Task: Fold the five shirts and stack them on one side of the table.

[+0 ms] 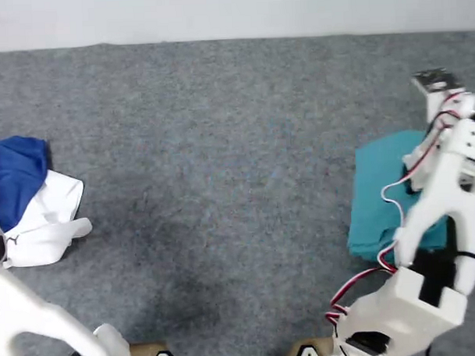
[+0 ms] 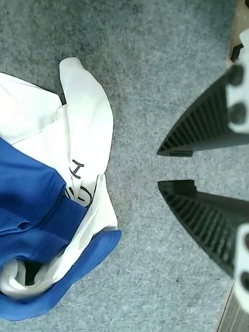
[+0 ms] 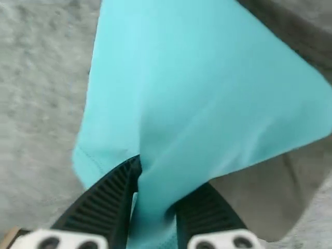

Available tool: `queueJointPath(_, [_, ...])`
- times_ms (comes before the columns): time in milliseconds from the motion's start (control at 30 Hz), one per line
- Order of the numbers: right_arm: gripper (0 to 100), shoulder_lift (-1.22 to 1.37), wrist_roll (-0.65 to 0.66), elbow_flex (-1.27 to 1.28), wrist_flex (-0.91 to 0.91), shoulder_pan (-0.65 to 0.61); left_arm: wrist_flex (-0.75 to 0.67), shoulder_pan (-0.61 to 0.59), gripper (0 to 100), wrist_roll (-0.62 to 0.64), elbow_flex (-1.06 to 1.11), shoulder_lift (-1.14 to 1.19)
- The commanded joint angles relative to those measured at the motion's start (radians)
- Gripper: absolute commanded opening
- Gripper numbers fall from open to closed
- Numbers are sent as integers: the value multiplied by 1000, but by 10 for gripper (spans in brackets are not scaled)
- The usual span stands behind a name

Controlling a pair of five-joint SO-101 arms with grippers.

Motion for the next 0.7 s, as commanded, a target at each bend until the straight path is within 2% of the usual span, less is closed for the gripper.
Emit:
queueJointPath(0, [8,-67,35,-60,-54,54,17,-3,83,0,-2,-21])
queueJointPath(233, [8,-59,83,-54,-156,120,17,-8,83,0,-2,-21])
queueJointPath(500, [8,104,130,-54,-292,222,17,-3,83,0,-2,-21])
queueJointPath(667, [9,162,212,-60,-308,252,17,-3,83,0,-1,-18])
